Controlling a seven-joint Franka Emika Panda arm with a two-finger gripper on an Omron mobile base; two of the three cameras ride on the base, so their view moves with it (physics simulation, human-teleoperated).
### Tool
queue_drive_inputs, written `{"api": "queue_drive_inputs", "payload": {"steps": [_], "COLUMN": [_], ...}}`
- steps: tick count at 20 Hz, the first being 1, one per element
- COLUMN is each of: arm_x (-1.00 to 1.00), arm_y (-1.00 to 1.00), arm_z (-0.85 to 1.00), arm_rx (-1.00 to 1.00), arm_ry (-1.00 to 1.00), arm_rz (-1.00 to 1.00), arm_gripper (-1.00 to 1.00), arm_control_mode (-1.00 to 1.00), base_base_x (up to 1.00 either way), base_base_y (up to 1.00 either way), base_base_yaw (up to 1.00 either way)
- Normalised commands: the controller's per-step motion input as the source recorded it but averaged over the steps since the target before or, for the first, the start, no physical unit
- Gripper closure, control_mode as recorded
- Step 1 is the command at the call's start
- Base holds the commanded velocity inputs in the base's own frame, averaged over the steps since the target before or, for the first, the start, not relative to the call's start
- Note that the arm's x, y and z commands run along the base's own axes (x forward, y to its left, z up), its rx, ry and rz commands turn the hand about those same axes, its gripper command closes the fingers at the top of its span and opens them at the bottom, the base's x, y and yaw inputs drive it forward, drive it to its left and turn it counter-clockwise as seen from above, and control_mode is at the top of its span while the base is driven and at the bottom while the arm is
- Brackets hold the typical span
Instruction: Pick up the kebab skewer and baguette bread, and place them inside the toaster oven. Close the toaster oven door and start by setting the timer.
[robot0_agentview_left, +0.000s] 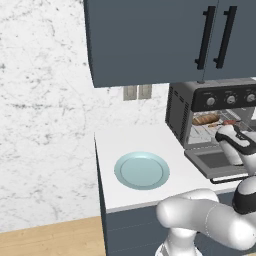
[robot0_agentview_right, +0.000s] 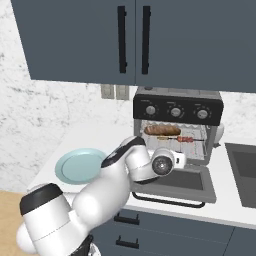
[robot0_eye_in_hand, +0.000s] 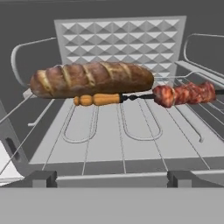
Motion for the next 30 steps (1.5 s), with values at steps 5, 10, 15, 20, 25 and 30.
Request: {"api": "queue_drive_inputs", "payload": {"steps": [5,10,15,20,25,30], "arm_x": [0.28,0.24,0.12,0.1,0.28,0.29], "arm_y": [0.0,0.0,0.0,0.0,0.0,0.0], "arm_z": [0.06,0.0,-0.08,-0.13,0.0,0.0], "arm_rx": [0.0,0.0,0.0,0.0,0.0,0.0], "arm_ry": [0.0,0.0,0.0,0.0,0.0,0.0], "arm_rz": [0.0,0.0,0.0,0.0,0.0,0.0], "arm_gripper": [-1.0,-1.0,-1.0,-1.0,-1.0,-1.0], "arm_control_mode": [-1.0,-1.0,-1.0,-1.0,-1.0,-1.0], "base_base_x": [0.0,0.0,0.0,0.0,0.0,0.0], "base_base_y": [0.0,0.0,0.0,0.0,0.0,0.0], "base_base_yaw": [0.0,0.0,0.0,0.0,0.0,0.0]}}
